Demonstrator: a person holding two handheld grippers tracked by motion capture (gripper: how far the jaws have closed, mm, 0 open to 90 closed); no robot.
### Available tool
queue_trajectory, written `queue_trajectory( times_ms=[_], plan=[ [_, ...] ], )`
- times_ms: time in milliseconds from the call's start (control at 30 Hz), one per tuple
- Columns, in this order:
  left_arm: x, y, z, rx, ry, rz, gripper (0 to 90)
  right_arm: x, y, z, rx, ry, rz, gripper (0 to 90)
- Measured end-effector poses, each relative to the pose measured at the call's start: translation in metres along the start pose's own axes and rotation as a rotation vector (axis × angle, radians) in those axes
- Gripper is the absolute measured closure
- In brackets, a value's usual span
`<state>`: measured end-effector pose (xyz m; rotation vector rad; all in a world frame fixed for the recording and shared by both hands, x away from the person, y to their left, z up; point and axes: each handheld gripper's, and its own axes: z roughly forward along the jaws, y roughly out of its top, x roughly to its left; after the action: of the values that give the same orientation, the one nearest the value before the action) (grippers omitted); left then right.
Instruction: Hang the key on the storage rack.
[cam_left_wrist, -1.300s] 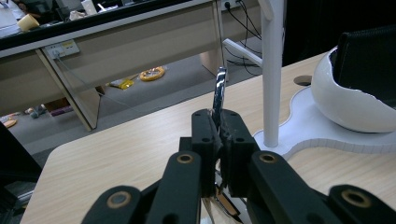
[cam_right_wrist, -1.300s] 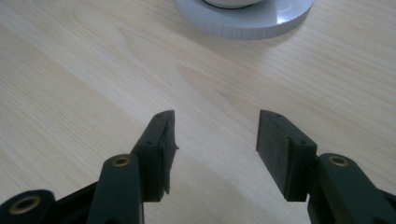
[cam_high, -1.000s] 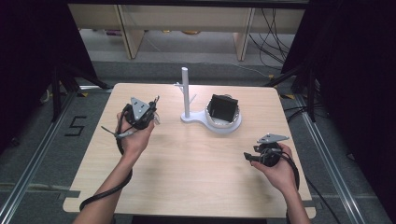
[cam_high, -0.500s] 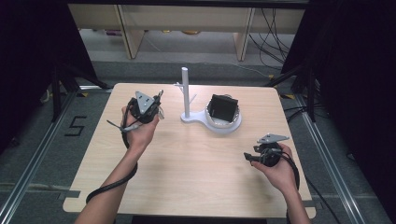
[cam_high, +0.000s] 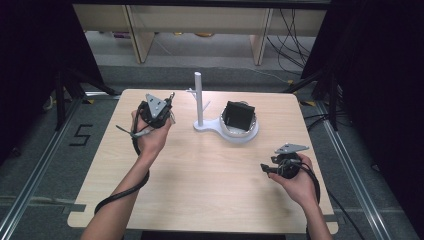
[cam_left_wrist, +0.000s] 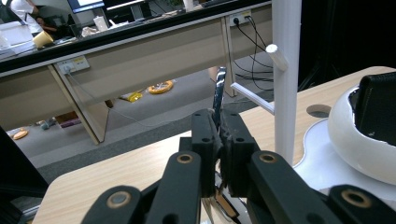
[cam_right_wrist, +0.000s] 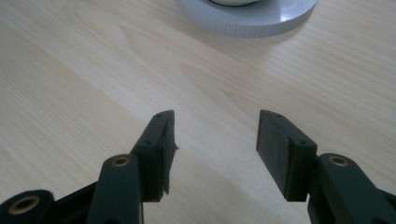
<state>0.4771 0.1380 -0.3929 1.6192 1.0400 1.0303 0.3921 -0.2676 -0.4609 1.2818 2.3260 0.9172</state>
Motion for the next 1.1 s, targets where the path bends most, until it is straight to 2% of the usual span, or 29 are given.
queue_trajectory(
  times_ms=[133, 167, 200, 233, 267, 300, 400, 867, 1100],
  plan=[
    [-0.001, 0.002, 0.004, -0.004, 0.005, 0.003, 84.9, 0.000, 0.000, 0.000, 0.003, 0.002, -0.004, 48.0],
    [-0.002, 0.002, 0.005, -0.005, 0.005, 0.002, 84.9, -0.001, -0.001, 0.001, -0.001, 0.000, -0.018, 48.0],
    [-0.002, 0.003, 0.006, -0.005, 0.005, 0.001, 84.9, 0.000, 0.000, 0.000, 0.003, 0.003, -0.005, 47.9],
    [-0.003, 0.003, 0.007, -0.004, 0.004, 0.001, 84.9, -0.001, -0.001, 0.001, -0.002, -0.001, -0.023, 47.9],
    [-0.004, 0.003, 0.008, -0.003, 0.005, 0.001, 84.9, 0.000, 0.000, 0.000, 0.004, 0.002, -0.004, 47.9],
    [-0.004, 0.003, 0.009, -0.003, 0.004, 0.001, 84.9, -0.001, -0.001, 0.001, 0.002, 0.000, -0.016, 47.9],
    [-0.007, 0.005, 0.013, -0.005, 0.002, 0.001, 84.9, 0.000, 0.000, 0.000, 0.004, 0.001, -0.004, 47.9],
    [-0.020, 0.014, 0.018, -0.017, -0.017, 0.021, 84.8, -0.002, -0.001, 0.001, 0.006, 0.001, -0.005, 47.7],
    [-0.024, 0.017, 0.019, -0.022, -0.017, 0.046, 84.8, -0.002, -0.001, 0.001, 0.008, 0.003, -0.004, 47.7]
  ],
)
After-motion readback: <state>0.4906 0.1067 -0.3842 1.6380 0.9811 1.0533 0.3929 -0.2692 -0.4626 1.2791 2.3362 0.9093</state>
